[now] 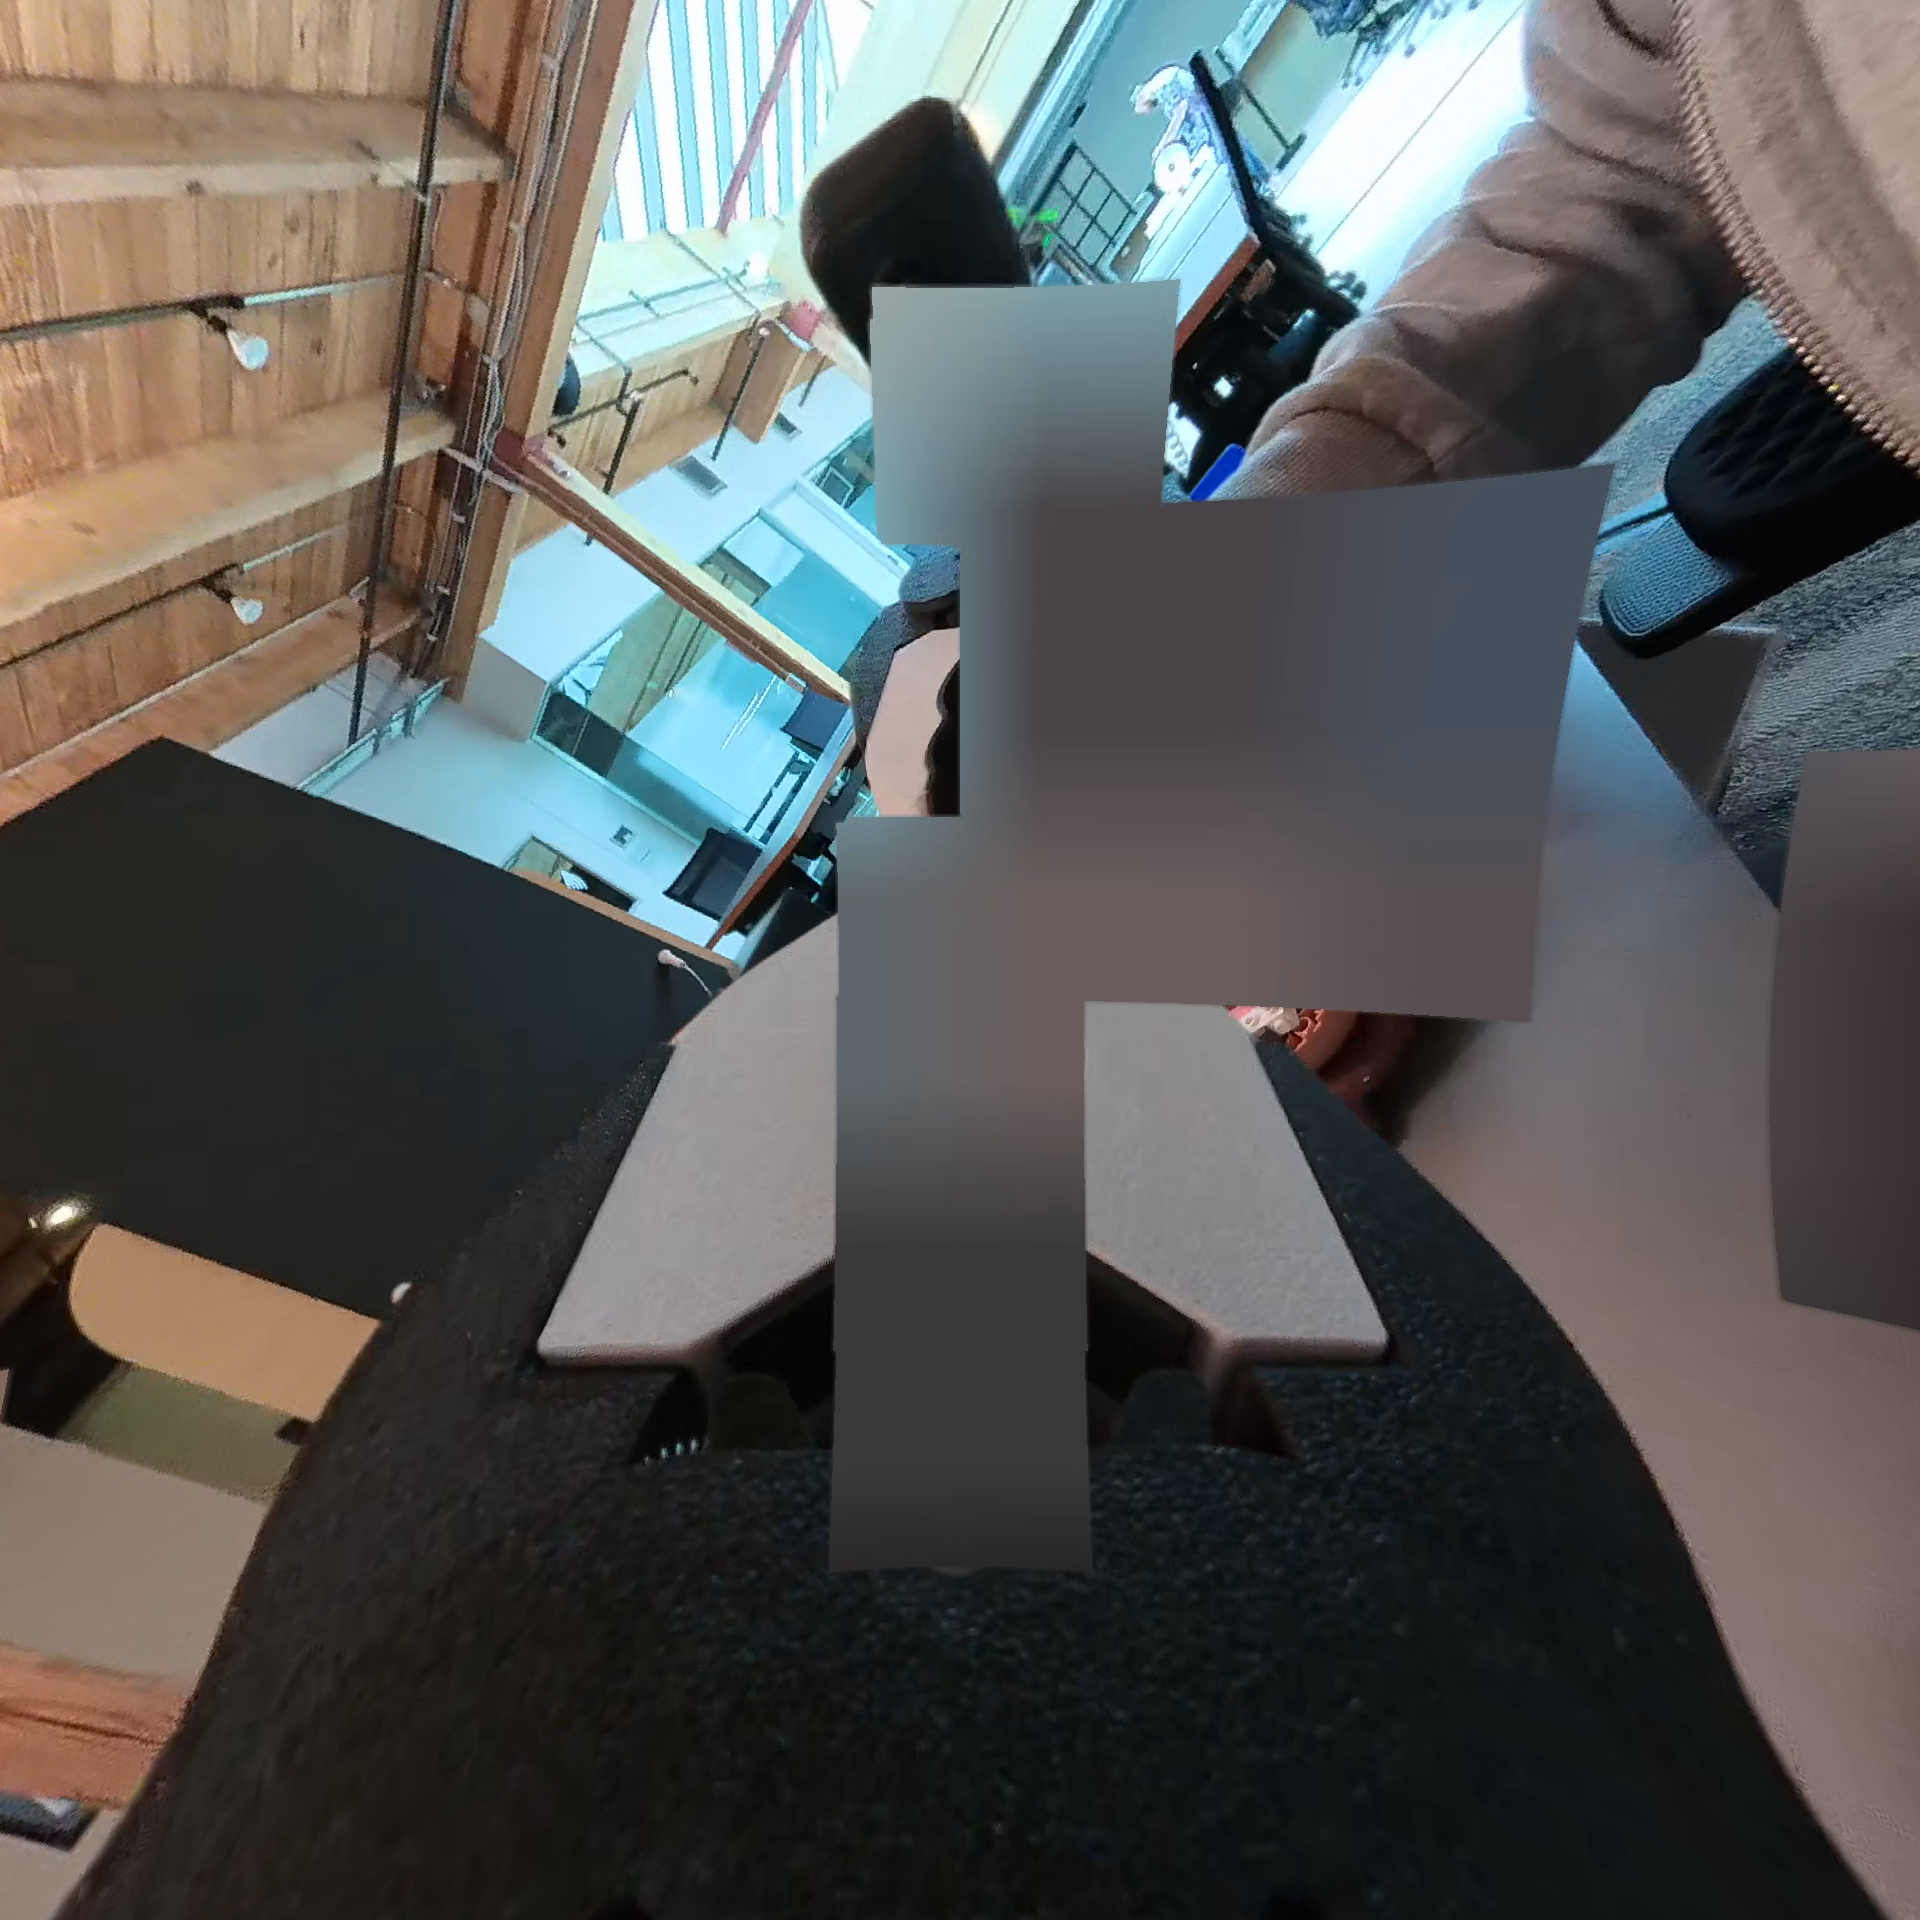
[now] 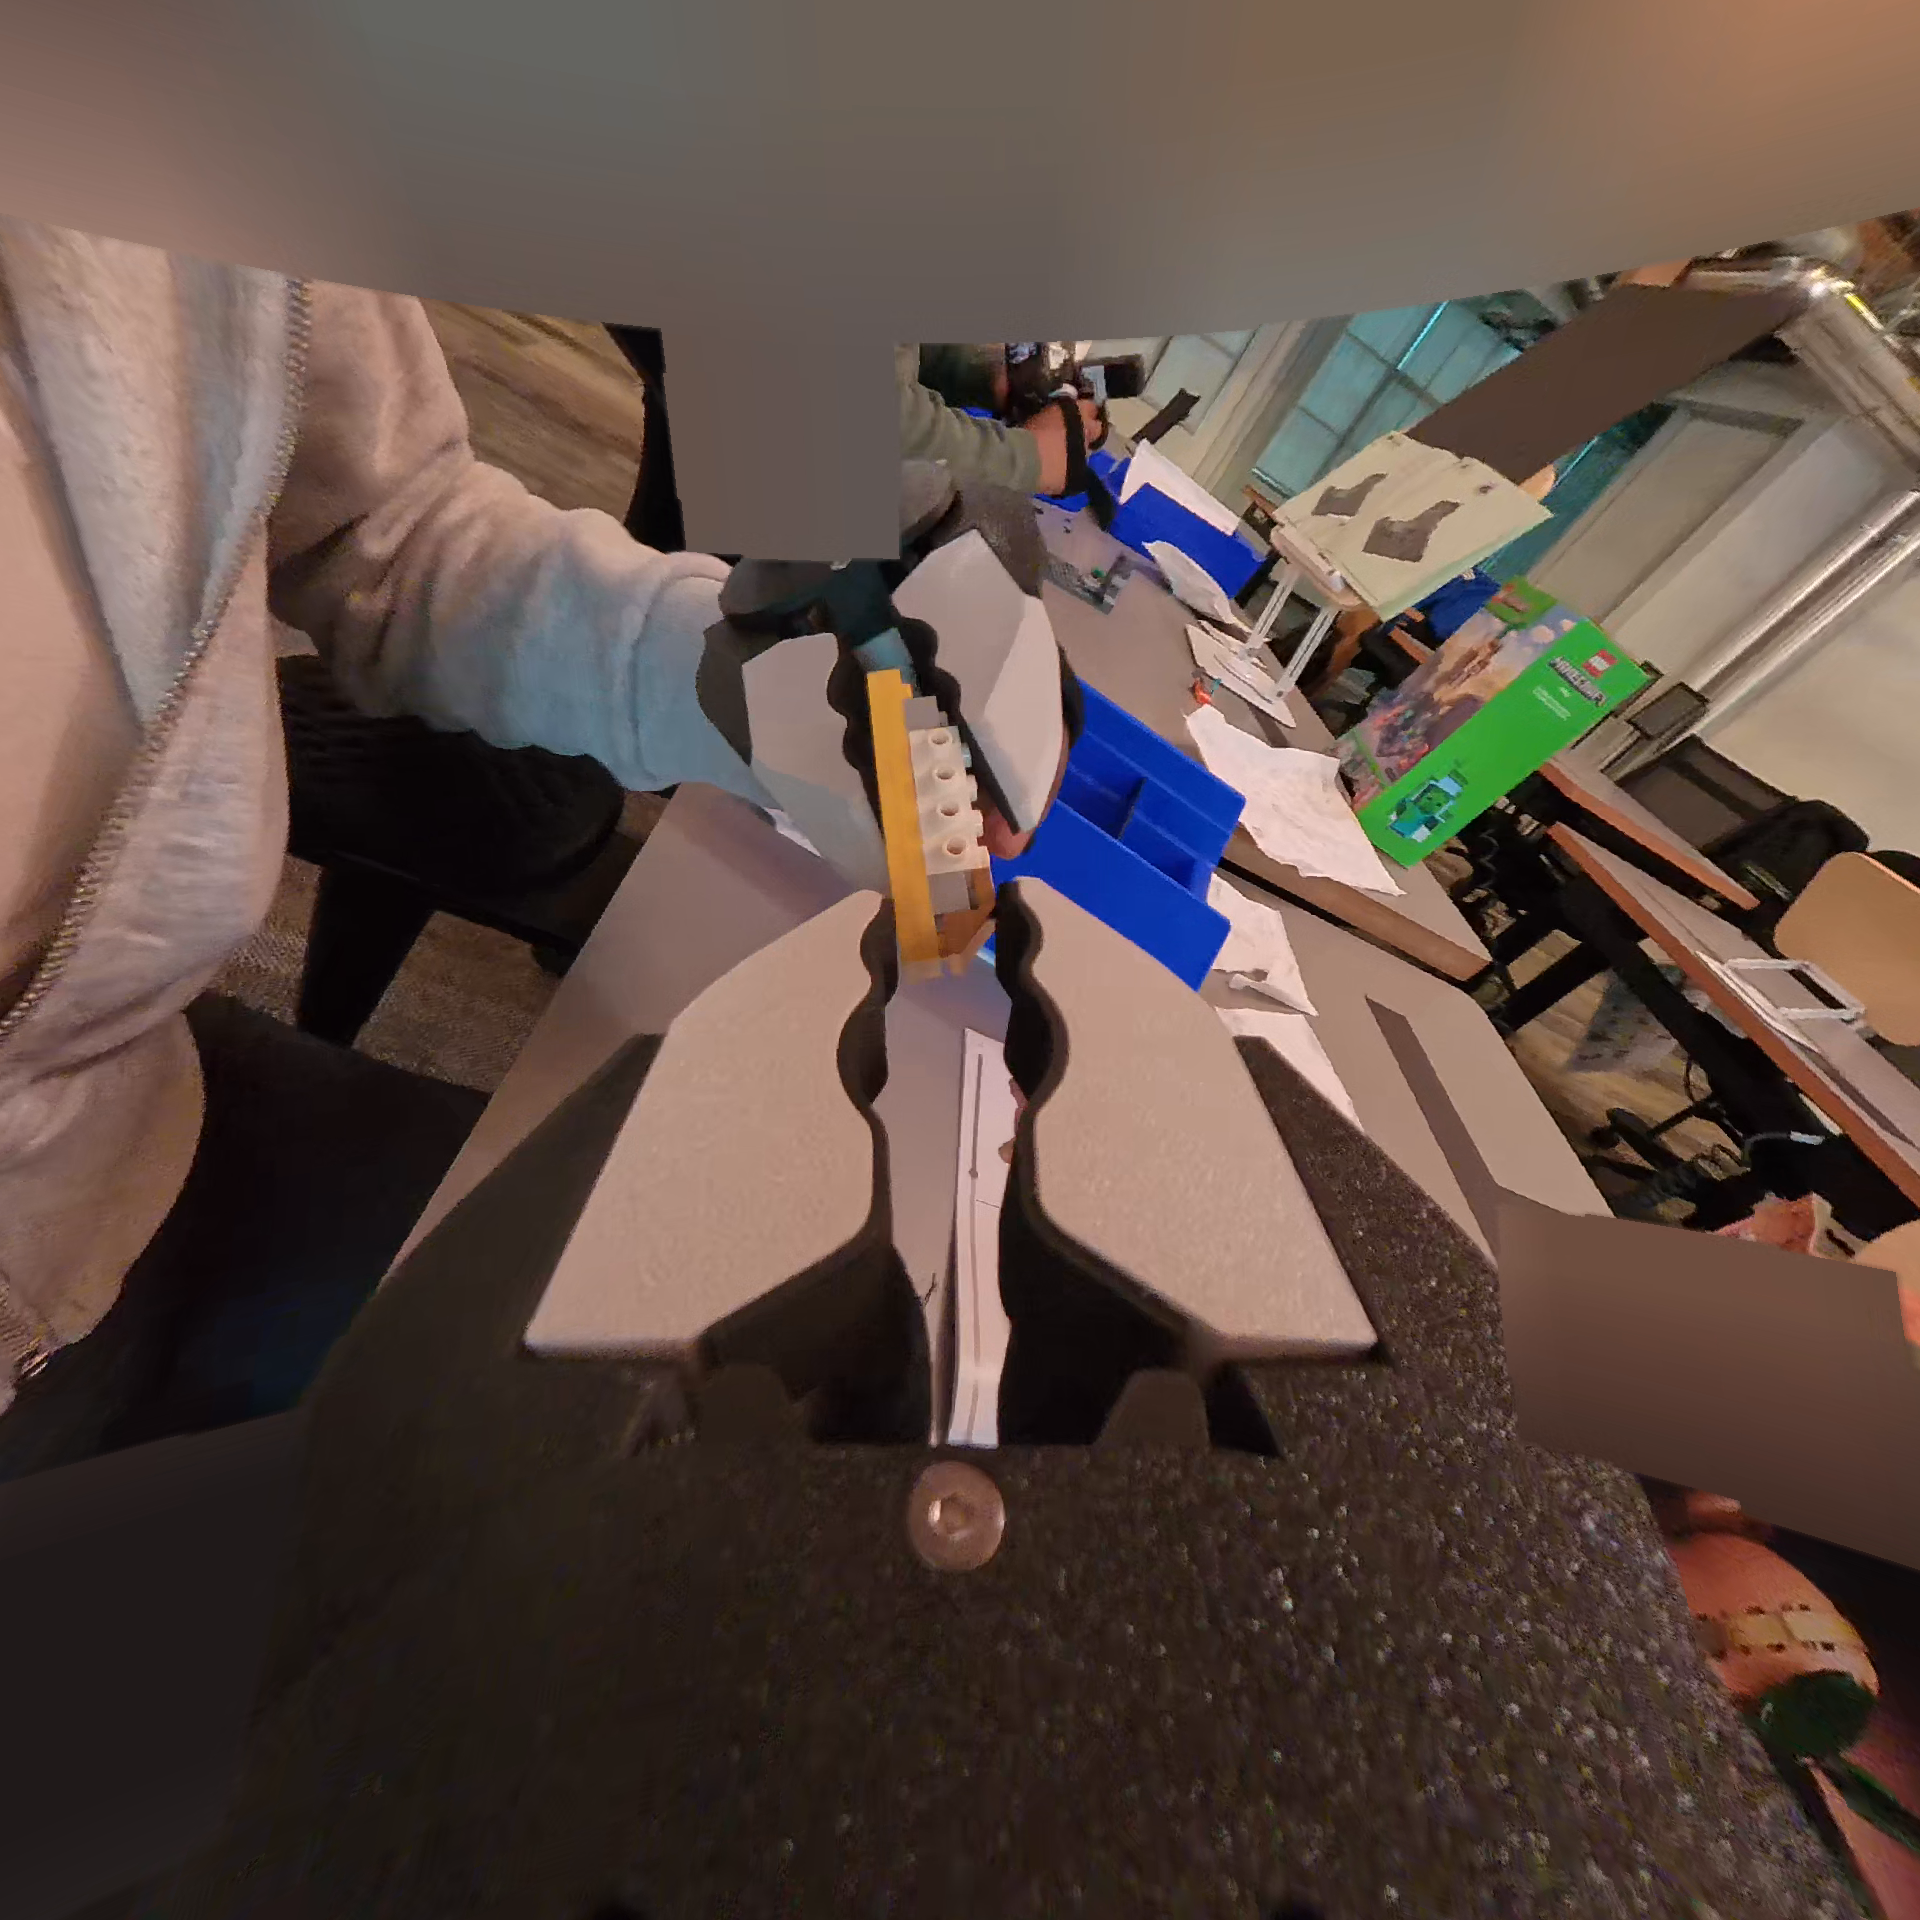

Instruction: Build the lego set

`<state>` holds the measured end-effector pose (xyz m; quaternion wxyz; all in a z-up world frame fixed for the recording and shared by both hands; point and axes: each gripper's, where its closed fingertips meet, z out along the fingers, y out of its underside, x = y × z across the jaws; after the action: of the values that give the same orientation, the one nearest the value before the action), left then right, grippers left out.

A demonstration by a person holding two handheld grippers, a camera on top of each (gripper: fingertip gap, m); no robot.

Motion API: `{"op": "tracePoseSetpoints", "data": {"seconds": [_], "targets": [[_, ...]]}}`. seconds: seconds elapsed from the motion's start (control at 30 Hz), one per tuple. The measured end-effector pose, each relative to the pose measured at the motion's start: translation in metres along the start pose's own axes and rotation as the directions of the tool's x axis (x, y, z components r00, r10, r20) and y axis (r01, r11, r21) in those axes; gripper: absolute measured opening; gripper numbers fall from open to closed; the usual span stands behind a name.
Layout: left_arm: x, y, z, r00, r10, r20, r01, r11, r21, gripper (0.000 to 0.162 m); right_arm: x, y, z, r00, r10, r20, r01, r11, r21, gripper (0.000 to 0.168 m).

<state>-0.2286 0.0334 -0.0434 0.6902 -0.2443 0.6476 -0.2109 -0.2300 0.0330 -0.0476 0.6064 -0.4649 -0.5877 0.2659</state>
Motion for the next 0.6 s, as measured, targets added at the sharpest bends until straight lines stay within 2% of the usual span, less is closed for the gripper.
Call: {"op": "tracePoseSetpoints", "data": {"seconds": [0.37,0.47,0.57,0.6], "targets": [[-0.005,-0.013,0.000,0.990,0.136,0.029,-0.136,0.990,0.024,0.021,-0.001,-0.011,-0.001,0.998,0.015,0.057,-0.015,1.000,0.001,0.016],[-0.011,-0.014,0.001,0.991,0.114,0.070,-0.116,0.993,0.021,0.021,0.004,-0.014,-0.002,1.000,0.012,0.010,-0.012,1.000,0.023,0.015],[-0.017,-0.005,0.003,0.991,0.058,0.117,-0.055,0.998,-0.026,0.023,0.011,-0.012,-0.004,0.997,-0.057,-0.049,0.056,0.998,-0.026,0.015],[-0.019,-0.002,0.003,0.991,0.033,0.131,-0.027,0.999,-0.044,0.028,0.012,-0.011,-0.004,0.996,-0.071,-0.062,0.068,0.997,-0.047,0.015]]}}
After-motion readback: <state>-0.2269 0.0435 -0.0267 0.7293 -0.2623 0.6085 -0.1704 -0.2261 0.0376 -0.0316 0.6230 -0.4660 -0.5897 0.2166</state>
